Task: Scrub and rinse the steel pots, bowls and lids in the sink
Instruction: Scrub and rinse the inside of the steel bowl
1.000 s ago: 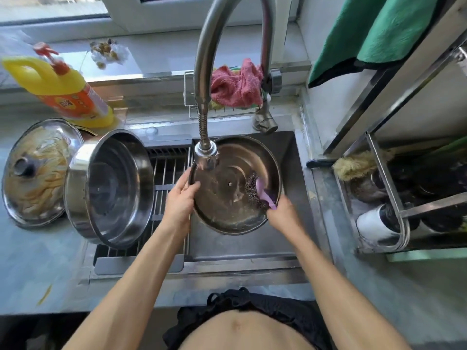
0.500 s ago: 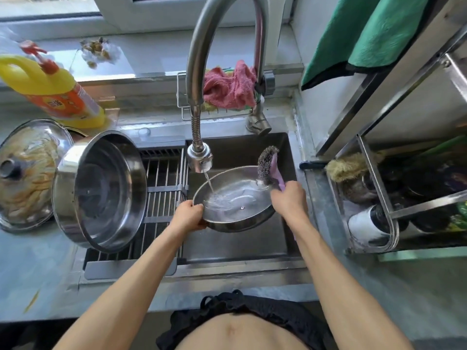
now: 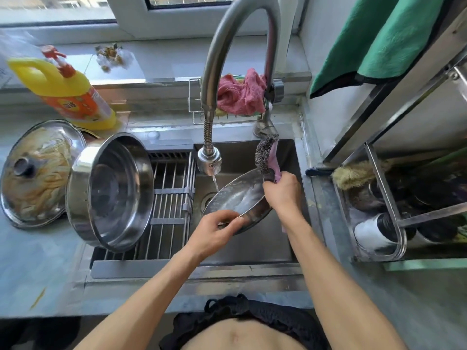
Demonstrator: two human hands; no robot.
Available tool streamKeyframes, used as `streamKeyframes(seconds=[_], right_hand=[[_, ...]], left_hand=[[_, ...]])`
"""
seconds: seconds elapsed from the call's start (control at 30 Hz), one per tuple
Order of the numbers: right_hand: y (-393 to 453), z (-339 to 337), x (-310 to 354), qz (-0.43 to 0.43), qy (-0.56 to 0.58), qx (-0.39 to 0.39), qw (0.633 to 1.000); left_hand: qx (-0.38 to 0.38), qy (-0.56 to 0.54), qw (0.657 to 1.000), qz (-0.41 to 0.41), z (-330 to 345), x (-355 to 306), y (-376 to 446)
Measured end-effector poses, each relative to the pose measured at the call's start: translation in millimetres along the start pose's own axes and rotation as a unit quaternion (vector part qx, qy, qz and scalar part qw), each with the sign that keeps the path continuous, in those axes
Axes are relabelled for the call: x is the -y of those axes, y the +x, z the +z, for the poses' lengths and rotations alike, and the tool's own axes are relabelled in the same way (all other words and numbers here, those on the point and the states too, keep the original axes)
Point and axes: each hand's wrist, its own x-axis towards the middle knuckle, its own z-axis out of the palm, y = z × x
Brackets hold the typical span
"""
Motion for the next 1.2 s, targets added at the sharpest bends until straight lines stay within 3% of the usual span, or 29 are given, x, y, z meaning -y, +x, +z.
streamKeyframes(seconds=[0.1,0.17,0.2,0.27,0.33,0.5,0.77,1.2], right_hand=[[-0.6,10.9,1.3,0.013,0.056,0.022,0.998],[-1.1,14.2,1.0,0.007,0.087,0.031,0.996],[-1.4,13.8,-0.7,0.005,0.095,0.033,0.995],[-2.5,11.0,-8.3,0.013,0.106,0.038,0.994],[-2.1,8.9,-20.6,0.032,0.113,0.043,0.992],[-2.4,13.4,-47.7,0.071,0.114,0.053,0.99],[1.2,15.9,-55.5,0.083,0.124,0.061,0.987],[1.6,-1.4,-61.3,0.086,0.144,0.043,0.985]], left_hand=[[-0.084,0.034,0.996,0.022,5.1,-2.8,7.0],[-0.162,-0.013,0.985,-0.053,4.3,-3.8,13.6],[-0.186,-0.087,0.972,-0.113,1.4,-2.4,18.1],[-0.197,-0.275,0.917,-0.211,-4.6,8.7,29.8],[-0.198,-0.395,0.861,-0.251,-12.0,20.3,39.0],[-0.253,-0.505,0.771,-0.296,-26.8,34.0,53.8],[-0.25,-0.547,0.733,-0.317,-34.7,38.6,57.5],[-0.242,-0.569,0.737,-0.273,-36.0,10.1,75.4]])
